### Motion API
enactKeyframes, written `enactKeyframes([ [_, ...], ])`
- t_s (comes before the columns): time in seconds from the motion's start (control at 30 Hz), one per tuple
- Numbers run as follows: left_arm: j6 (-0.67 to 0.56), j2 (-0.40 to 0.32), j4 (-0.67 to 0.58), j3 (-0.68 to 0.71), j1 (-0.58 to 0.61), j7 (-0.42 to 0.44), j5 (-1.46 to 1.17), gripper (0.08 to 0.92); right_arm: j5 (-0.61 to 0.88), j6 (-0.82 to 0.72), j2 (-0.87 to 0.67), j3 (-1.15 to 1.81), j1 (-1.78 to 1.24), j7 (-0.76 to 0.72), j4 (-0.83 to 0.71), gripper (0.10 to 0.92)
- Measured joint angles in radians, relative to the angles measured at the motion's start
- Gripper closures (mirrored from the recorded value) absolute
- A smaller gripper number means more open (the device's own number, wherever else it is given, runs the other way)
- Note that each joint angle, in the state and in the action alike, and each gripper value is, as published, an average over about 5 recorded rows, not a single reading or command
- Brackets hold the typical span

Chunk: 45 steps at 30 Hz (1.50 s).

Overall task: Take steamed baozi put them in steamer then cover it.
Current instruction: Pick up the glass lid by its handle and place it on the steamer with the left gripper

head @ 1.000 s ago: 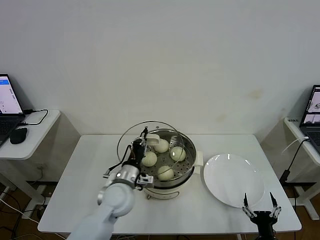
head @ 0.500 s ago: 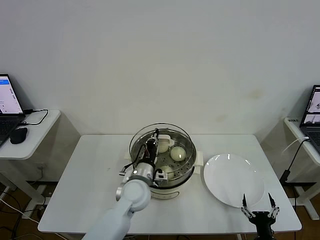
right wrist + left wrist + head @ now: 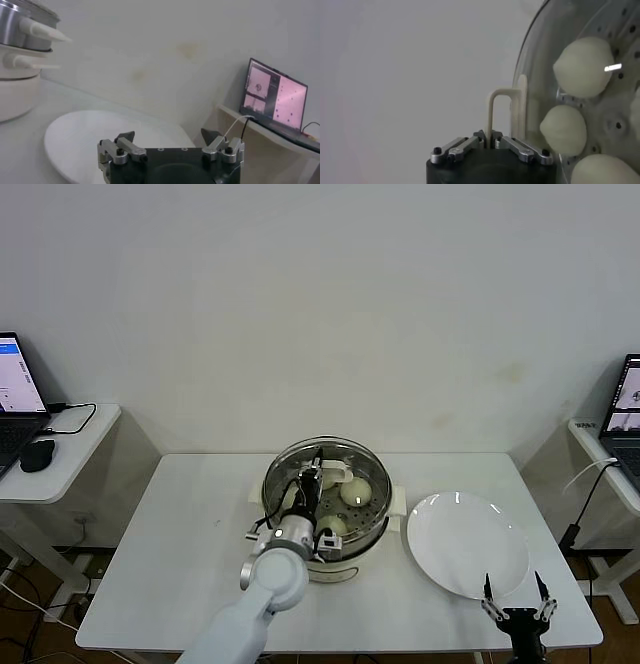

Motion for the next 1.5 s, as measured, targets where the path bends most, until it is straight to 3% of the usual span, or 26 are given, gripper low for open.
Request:
enactKeyframes([
  [1.5, -0.027, -0.003, -0.015, 0.013, 0.017, 0.011, 0.002, 0.832, -0.013, 0.006, 0.002, -0.007, 0.004, -0.005, -0.023, 0.203],
])
